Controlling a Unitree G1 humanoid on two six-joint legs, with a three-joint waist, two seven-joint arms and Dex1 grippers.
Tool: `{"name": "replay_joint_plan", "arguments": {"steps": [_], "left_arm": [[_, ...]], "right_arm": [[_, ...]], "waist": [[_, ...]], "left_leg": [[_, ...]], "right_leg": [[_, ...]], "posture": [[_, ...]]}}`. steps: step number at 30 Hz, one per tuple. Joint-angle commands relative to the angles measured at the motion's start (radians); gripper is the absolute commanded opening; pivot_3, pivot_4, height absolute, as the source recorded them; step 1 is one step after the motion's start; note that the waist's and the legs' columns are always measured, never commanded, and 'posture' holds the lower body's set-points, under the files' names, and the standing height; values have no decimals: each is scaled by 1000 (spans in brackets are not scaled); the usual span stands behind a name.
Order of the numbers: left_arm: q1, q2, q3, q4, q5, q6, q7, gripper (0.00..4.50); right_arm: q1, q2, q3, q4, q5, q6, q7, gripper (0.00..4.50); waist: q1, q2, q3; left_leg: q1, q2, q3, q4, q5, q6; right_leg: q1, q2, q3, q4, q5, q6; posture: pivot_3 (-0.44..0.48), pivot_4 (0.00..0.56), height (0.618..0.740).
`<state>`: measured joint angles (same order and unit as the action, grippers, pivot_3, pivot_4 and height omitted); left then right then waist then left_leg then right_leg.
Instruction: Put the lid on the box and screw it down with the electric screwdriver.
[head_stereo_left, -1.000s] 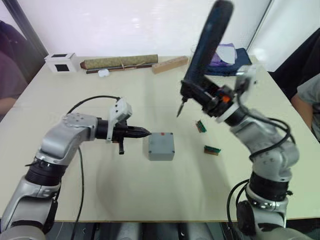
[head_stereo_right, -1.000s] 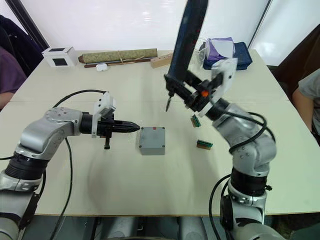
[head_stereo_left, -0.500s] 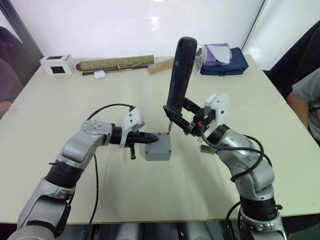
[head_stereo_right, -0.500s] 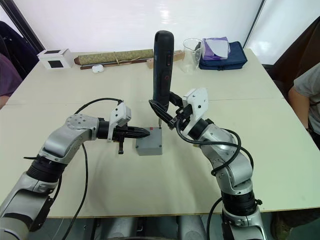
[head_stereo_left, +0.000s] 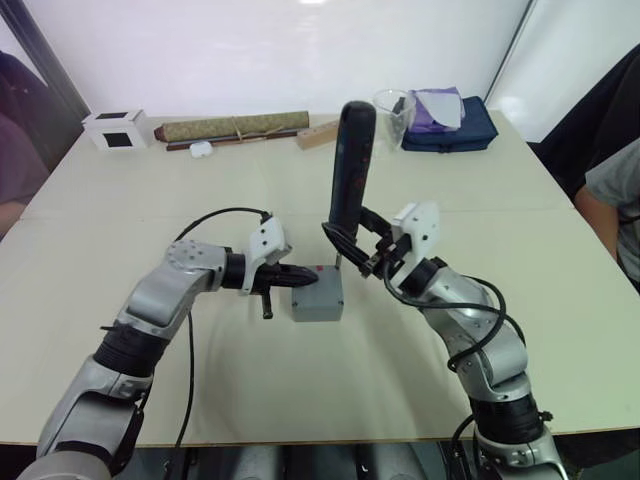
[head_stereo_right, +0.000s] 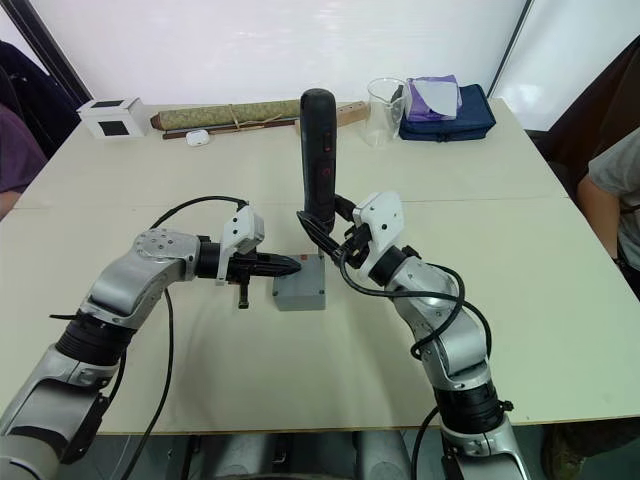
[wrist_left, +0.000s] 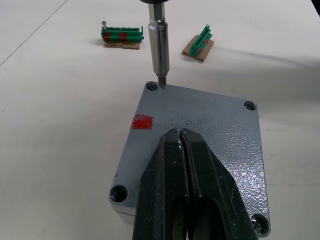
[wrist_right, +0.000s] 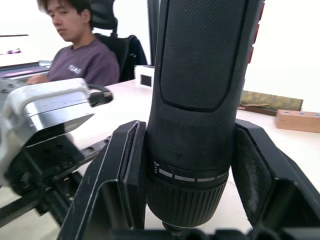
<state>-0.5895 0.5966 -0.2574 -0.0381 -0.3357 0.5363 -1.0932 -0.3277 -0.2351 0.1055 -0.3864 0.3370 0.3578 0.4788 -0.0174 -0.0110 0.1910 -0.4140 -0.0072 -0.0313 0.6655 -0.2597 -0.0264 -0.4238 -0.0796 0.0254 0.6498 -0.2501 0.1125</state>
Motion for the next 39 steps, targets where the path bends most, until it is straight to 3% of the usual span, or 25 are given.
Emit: {"name": "replay_joint_plan", "arguments": {"steps": [1,17,27,39], "left_arm": [[14,11,-10,-2,17,19,-5,0],[19,13,-11,-19,16,34,-4,0],[34,15,-19,-29,26,40,-4,0],[45,16,-18,-31,37,36,-7,0]], "right_arm": [[-21,10,7,-9,-13,-58,9,2072],[20,-26,40,59,-72,-83,36,2072],[51,-69,65,104,-99,28,19,2072],[76,-69,86,118,-105,18,25,2072]], "waist": [[0,0,0],[0,0,0],[3,-3,-6],[4,-5,-16]], "left_leg": [[0,0,0,0,0,0],[3,0,0,0,0,0],[24,1,-1,-4,-1,2],[24,1,-1,-4,-2,2]], "right_leg": [[0,0,0,0,0,0],[4,0,0,0,0,0],[26,0,-1,-6,-4,-3],[26,0,-1,-6,-3,-2]], "posture": [[0,150,740],[0,150,740],[0,150,740],[0,150,740]]}}
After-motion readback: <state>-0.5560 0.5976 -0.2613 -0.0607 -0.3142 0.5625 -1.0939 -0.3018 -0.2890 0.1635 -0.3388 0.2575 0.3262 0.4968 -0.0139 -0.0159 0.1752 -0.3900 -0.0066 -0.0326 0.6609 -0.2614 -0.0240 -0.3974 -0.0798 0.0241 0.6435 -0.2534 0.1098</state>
